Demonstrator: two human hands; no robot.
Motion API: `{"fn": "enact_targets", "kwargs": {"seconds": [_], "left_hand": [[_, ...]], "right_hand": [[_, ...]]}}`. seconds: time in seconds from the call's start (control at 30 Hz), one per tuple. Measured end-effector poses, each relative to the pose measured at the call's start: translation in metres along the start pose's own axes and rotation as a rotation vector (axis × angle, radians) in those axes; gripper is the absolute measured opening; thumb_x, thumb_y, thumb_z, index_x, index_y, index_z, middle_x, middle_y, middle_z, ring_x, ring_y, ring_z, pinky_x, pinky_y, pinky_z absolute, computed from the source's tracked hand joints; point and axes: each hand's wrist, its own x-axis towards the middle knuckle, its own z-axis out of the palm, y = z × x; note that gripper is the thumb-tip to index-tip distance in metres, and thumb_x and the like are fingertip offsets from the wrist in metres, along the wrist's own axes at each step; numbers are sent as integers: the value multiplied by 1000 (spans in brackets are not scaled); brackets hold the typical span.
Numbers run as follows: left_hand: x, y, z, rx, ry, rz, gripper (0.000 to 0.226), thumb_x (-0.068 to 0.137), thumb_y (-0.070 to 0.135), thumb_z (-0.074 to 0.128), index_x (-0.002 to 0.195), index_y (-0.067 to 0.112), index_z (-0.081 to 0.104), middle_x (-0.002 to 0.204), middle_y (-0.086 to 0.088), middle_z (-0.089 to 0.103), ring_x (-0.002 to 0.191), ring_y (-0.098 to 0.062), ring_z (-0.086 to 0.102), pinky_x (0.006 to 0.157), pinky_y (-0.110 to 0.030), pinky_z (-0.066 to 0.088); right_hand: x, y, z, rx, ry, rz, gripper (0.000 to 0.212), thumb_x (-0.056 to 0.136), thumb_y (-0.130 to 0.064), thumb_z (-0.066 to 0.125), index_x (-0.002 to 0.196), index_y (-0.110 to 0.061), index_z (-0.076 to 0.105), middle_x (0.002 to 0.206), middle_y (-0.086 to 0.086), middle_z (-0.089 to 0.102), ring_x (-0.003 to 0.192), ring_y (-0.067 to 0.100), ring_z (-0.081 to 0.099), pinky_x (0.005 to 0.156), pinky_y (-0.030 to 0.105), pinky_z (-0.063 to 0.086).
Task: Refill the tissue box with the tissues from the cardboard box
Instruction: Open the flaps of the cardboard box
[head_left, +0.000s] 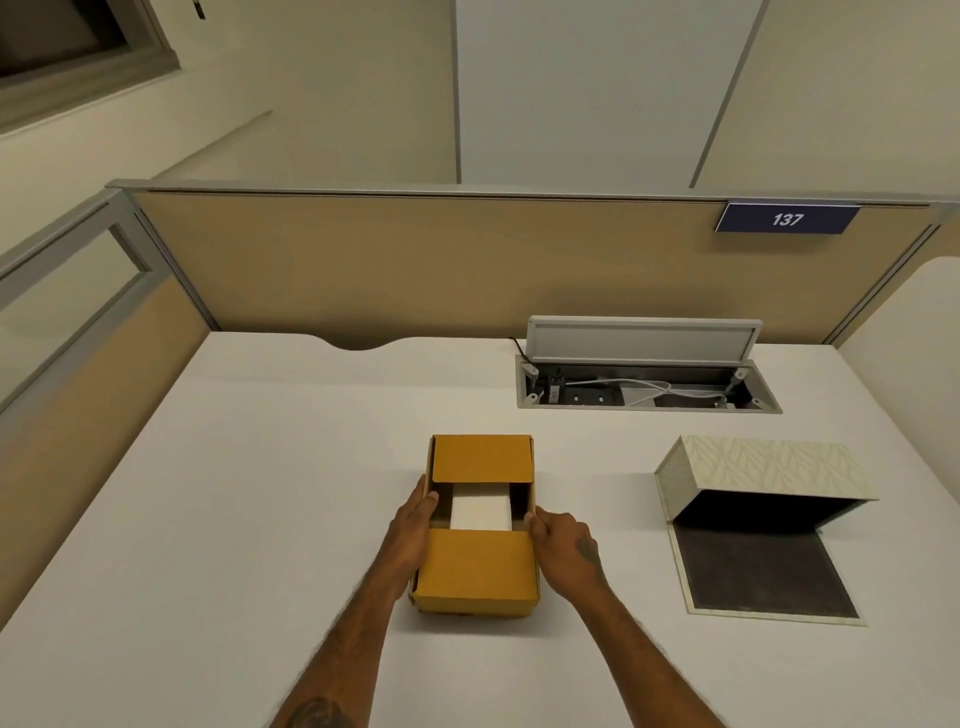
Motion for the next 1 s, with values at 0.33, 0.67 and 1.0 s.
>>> {"fn": "enact_targets", "kwargs": {"seconds": [0.33, 0.67, 1.0], "left_hand": [[-6, 4, -6, 181, 53, 1, 82, 83, 76, 29, 152, 37, 9, 157, -3, 31, 140, -27, 36, 111, -46, 32], [-37, 1, -35, 1085, -80, 644, 100, 73, 88, 36, 152, 36, 5, 160, 19, -5, 144, 3, -16, 121, -40, -6], [-63, 3, -21, 1295, -70, 765, 90, 78, 72, 50, 150, 25, 22, 155, 3, 33, 148, -16, 16, 118, -41, -7]], "right_hand": [[9, -2, -10, -289, 149, -6, 39, 89, -53, 49, 93, -21, 70, 98, 3, 72, 83, 21, 65, 68, 28, 48], [62, -25, -18, -715, 139, -482, 66, 86, -29, 65, 144, -21, 34, 152, 14, 34, 140, 34, 31, 110, 50, 34], [78, -42, -44, -638, 194, -555, 25, 89, -33, 58, 107, -17, 66, 106, 6, 65, 98, 27, 62, 93, 41, 42]]}}
